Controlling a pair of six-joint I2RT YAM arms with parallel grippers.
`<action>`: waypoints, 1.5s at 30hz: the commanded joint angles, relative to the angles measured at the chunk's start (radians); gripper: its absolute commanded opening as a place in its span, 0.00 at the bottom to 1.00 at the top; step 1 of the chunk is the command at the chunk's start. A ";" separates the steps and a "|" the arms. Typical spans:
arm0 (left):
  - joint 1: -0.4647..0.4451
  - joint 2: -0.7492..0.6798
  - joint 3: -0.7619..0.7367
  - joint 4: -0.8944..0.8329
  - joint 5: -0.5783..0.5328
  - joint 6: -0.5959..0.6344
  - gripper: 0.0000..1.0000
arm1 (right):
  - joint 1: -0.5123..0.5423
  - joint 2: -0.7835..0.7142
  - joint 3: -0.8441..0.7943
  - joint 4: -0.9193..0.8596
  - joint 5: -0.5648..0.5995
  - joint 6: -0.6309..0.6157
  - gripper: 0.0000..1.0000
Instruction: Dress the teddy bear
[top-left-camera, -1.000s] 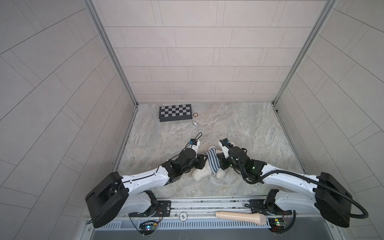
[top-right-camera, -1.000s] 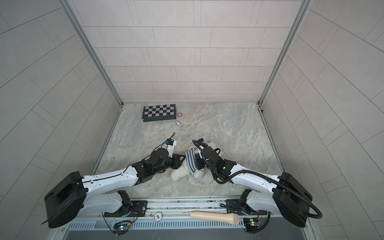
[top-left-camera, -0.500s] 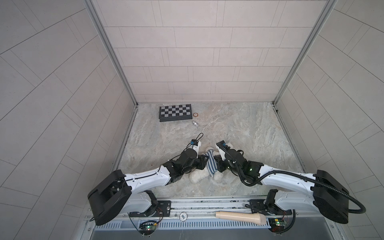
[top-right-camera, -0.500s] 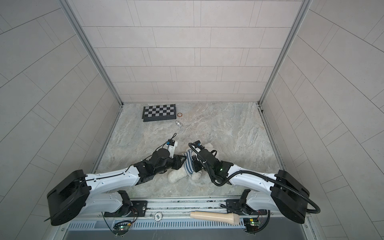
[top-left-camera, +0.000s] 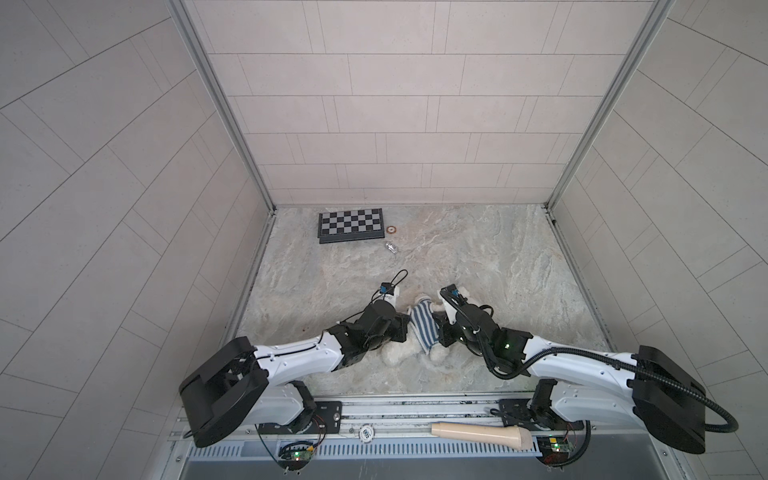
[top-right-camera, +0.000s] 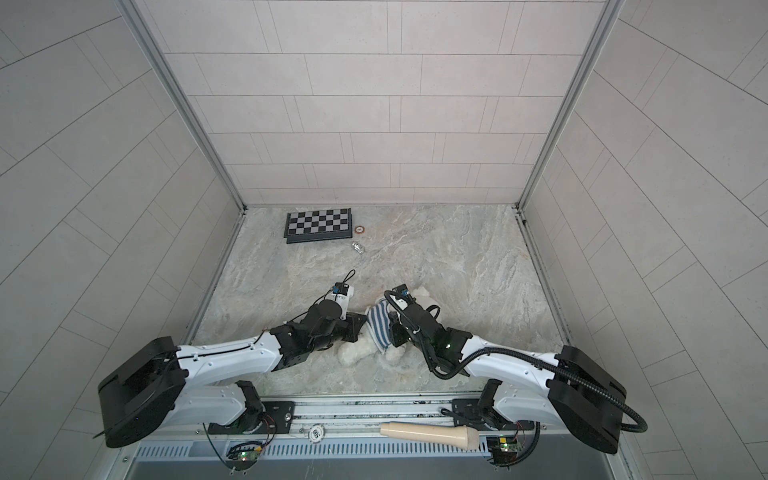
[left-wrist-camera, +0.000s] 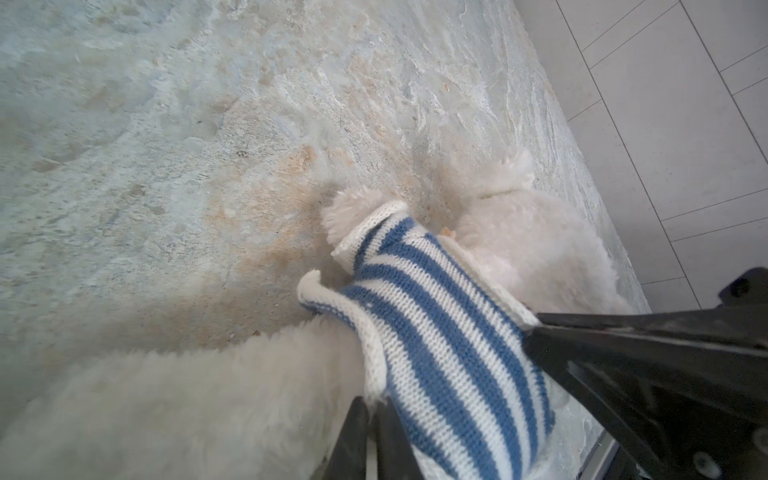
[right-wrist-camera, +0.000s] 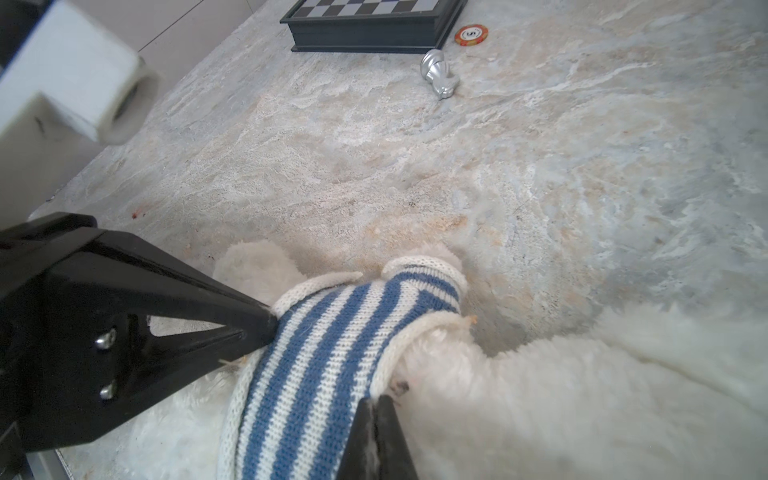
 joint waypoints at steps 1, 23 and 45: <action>-0.004 -0.007 -0.016 -0.025 -0.028 0.009 0.09 | -0.008 -0.030 -0.021 0.007 0.047 0.019 0.00; -0.007 -0.072 -0.039 -0.003 -0.024 0.057 0.03 | -0.027 -0.028 -0.032 -0.020 0.067 0.035 0.00; -0.131 -0.148 0.081 -0.070 0.009 0.109 0.25 | -0.026 -0.094 -0.082 0.029 0.057 0.020 0.00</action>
